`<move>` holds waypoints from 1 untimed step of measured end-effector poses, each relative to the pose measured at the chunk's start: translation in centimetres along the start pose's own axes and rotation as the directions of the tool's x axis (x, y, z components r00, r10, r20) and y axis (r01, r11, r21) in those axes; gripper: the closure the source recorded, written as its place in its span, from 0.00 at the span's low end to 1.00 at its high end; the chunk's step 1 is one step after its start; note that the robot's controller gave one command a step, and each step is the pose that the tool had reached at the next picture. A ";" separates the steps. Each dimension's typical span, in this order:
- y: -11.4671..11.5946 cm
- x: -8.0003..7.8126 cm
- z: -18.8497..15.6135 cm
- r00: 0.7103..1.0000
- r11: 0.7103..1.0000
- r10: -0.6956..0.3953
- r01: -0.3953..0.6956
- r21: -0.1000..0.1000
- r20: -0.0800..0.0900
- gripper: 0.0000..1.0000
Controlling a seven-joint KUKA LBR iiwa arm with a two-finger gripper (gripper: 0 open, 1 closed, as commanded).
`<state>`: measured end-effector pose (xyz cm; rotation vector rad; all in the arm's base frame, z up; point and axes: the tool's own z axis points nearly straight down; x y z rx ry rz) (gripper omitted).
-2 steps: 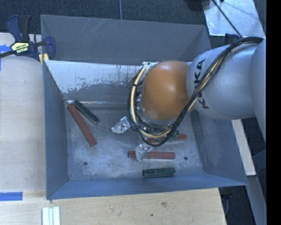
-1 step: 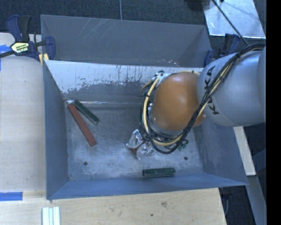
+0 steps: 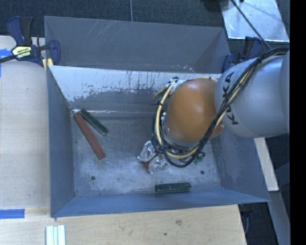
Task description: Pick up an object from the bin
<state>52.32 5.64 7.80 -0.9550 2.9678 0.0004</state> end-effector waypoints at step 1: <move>0.9 -0.1 -19.9 0.999 1.000 -0.029 0.029 -0.008 -0.020 1.00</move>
Offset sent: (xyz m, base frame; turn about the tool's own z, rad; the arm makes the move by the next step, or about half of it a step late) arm 0.0000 0.0000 0.0000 0.0000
